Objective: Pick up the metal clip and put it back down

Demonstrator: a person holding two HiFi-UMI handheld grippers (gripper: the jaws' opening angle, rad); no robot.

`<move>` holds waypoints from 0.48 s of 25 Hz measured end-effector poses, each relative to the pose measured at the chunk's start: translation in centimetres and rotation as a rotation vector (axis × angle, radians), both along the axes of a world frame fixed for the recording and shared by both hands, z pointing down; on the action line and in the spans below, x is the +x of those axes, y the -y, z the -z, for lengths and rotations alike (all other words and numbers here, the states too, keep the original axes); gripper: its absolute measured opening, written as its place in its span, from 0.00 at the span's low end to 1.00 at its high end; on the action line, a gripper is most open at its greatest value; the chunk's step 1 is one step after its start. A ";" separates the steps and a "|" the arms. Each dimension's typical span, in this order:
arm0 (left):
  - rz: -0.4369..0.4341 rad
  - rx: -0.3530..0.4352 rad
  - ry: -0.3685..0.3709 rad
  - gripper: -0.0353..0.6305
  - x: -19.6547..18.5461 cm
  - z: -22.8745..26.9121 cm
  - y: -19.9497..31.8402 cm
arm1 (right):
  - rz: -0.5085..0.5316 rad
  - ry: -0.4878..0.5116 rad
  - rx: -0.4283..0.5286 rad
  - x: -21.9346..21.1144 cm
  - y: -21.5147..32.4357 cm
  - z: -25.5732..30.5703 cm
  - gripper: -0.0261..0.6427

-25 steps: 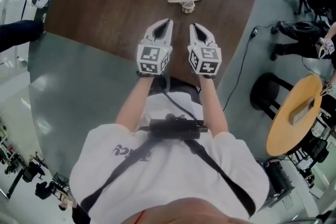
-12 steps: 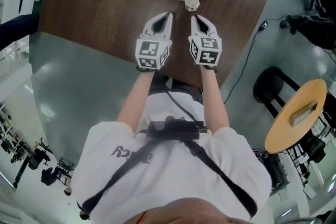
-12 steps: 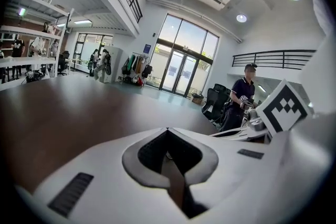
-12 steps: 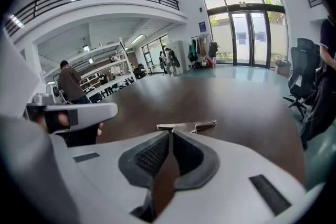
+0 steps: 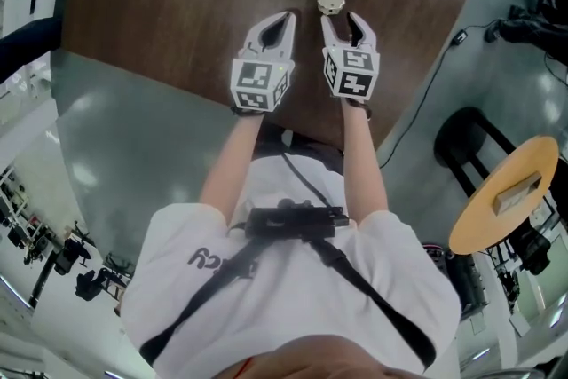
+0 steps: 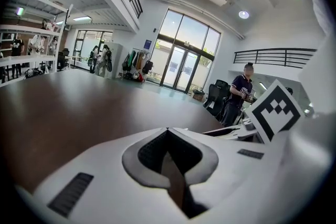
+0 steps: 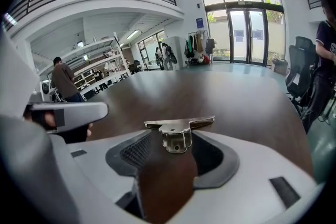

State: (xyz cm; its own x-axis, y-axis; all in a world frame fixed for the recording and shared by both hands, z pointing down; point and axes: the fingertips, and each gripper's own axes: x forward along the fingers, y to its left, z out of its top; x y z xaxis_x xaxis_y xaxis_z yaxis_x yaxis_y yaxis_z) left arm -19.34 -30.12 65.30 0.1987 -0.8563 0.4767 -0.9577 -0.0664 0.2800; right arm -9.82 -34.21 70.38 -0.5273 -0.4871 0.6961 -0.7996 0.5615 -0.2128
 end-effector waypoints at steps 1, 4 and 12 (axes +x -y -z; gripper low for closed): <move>0.000 -0.004 0.002 0.06 0.1 -0.3 0.0 | 0.000 -0.003 -0.009 0.0 0.1 -0.5 0.40; 0.021 -0.014 0.007 0.06 -0.7 -0.8 0.0 | 0.000 -0.007 -0.032 -0.2 0.6 -1.7 0.49; 0.047 -0.027 0.017 0.06 -1.9 -1.7 0.0 | -0.015 -0.052 -0.018 -1.3 2.7 -3.8 0.50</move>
State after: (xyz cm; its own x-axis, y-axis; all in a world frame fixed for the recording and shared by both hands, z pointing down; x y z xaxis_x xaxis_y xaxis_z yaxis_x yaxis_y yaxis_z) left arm -21.20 -30.14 66.97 0.1501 -0.8511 0.5030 -0.9642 -0.0134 0.2650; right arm -11.17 -36.93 74.18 -0.4833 -0.4817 0.7311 -0.8181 0.5457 -0.1813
